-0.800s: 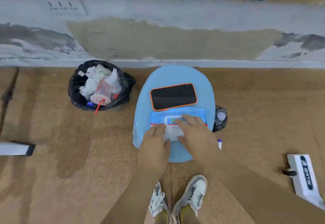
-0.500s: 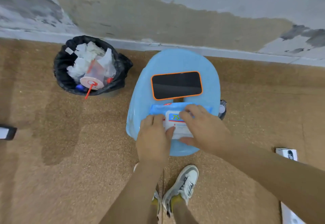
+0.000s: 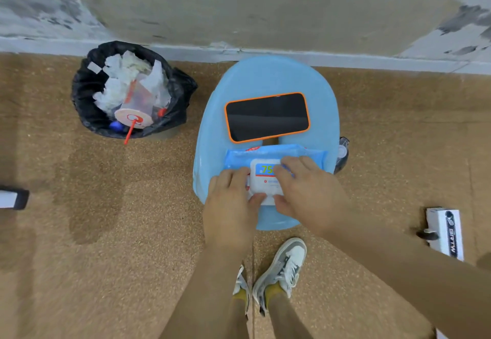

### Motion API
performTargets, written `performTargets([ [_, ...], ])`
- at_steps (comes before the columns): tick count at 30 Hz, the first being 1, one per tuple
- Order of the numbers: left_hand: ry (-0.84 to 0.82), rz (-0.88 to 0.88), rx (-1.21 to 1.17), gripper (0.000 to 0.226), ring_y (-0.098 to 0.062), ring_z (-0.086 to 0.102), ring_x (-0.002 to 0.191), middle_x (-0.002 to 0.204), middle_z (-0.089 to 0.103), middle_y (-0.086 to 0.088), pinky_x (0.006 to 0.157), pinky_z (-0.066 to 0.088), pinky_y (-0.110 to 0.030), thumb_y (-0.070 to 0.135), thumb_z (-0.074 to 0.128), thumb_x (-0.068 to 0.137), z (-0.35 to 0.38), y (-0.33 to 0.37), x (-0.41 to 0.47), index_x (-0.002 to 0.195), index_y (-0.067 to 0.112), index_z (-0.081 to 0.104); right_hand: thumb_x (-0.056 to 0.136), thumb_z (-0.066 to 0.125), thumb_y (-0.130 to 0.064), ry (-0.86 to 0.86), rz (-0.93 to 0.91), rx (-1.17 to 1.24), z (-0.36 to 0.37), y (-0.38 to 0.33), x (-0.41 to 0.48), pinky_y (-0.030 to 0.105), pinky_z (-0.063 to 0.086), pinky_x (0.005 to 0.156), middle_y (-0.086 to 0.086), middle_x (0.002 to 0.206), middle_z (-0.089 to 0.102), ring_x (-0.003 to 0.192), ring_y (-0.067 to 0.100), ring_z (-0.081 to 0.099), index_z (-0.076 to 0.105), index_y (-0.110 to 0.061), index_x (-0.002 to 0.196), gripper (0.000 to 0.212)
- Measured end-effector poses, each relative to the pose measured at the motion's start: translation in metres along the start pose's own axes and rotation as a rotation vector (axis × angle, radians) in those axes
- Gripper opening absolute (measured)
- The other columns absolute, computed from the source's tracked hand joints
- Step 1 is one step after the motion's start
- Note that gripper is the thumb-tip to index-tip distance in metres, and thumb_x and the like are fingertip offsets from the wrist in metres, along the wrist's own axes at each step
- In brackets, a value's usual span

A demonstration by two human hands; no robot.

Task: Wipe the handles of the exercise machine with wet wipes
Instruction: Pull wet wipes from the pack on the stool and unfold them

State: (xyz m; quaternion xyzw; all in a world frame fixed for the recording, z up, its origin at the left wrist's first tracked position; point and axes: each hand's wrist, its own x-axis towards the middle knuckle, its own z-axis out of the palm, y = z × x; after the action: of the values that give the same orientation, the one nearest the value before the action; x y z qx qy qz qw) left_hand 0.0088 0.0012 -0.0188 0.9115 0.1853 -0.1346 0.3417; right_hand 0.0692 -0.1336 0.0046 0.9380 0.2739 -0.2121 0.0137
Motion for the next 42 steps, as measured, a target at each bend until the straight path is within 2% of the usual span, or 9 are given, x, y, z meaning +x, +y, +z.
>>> performTargets([
  [2,0.009,-0.009,0.001,0.045,-0.024,0.050,0.101,0.109,0.058,-0.001,0.083,0.036,-0.031,0.029,0.071,0.078,0.002,0.001,0.000,0.119,0.018,0.057,0.063,0.061,-0.023,0.040,-0.127,-0.087,0.005,0.004,-0.001,0.033,0.050,0.036,0.013,0.081,0.070,0.069,0.031,0.065,0.069,-0.003,0.082,0.028],
  [6,0.037,-0.011,0.006,0.043,-0.027,0.051,0.098,0.107,0.059,-0.004,0.083,0.036,-0.033,0.024,0.072,0.077,0.007,0.002,-0.003,0.117,0.017,0.058,0.081,0.050,-0.021,0.030,-0.200,0.142,-0.020,0.028,0.014,0.029,0.046,0.045,0.004,0.059,0.063,0.055,0.026,0.059,0.063,-0.013,0.067,0.020],
  [10,0.071,0.030,0.013,0.049,-0.029,0.054,0.095,0.104,0.058,-0.005,0.079,0.046,-0.041,0.015,0.075,0.074,0.009,0.007,-0.007,0.118,0.021,0.055,0.085,0.066,-0.024,0.075,0.199,0.765,-0.035,0.065,0.042,0.030,0.049,0.064,0.000,0.074,0.063,0.063,0.016,0.056,0.064,-0.017,0.090,0.009],
  [16,-0.075,0.195,0.212,0.070,-0.025,0.050,0.089,0.094,0.038,0.000,0.067,0.047,-0.039,-0.001,0.062,0.071,0.011,0.018,-0.007,0.127,0.038,0.045,0.076,0.069,-0.012,0.326,0.114,0.232,-0.019,0.047,0.044,0.037,0.045,0.054,0.012,0.092,0.051,0.076,0.032,0.052,0.054,-0.009,0.089,0.020],
  [25,-0.100,0.037,0.053,0.056,-0.024,0.054,0.095,0.104,0.046,0.003,0.074,0.050,-0.043,0.043,0.066,0.075,0.016,0.035,-0.013,0.122,0.033,0.036,0.089,0.055,-0.030,0.052,0.248,0.489,-0.001,0.029,-0.021,0.032,0.046,0.072,-0.001,0.090,0.057,0.082,0.020,0.058,0.060,-0.020,0.103,0.019],
  [31,-0.125,0.006,0.097,0.056,-0.027,0.055,0.101,0.110,0.048,0.000,0.076,0.048,-0.044,0.034,0.060,0.080,0.016,0.039,-0.010,0.131,0.030,0.037,0.080,0.069,-0.020,0.120,0.388,0.841,0.011,0.001,-0.016,0.022,0.038,0.070,-0.001,0.083,0.053,0.082,0.015,0.054,0.071,-0.029,0.082,0.009],
  [35,-0.055,-0.094,-0.180,0.035,-0.018,0.060,0.093,0.103,0.062,0.004,0.079,0.048,-0.036,0.017,0.054,0.087,0.016,0.027,-0.005,0.120,0.027,0.053,0.082,0.068,-0.011,0.030,0.309,1.186,-0.002,-0.001,-0.011,0.012,0.038,0.070,-0.008,0.080,0.060,0.073,0.003,0.051,0.071,-0.033,0.076,0.023],
  [38,0.030,-0.191,-0.356,0.016,0.000,0.059,0.076,0.082,0.066,0.016,0.071,0.045,-0.017,0.017,0.055,0.091,0.013,0.021,-0.006,0.100,0.027,0.063,0.084,0.061,-0.009,0.113,0.387,0.977,0.002,0.009,-0.012,0.019,0.044,0.074,-0.006,0.087,0.071,0.074,0.005,0.058,0.074,-0.020,0.085,0.017],
  [42,0.024,-0.211,-0.408,0.015,-0.004,0.061,0.074,0.083,0.068,0.014,0.073,0.049,-0.027,0.020,0.056,0.090,0.013,0.021,-0.010,0.100,0.029,0.063,0.088,0.049,-0.025,0.001,0.329,0.410,0.001,-0.003,-0.003,0.028,0.041,0.062,0.002,0.087,0.066,0.080,0.022,0.060,0.068,-0.018,0.082,0.021],
])
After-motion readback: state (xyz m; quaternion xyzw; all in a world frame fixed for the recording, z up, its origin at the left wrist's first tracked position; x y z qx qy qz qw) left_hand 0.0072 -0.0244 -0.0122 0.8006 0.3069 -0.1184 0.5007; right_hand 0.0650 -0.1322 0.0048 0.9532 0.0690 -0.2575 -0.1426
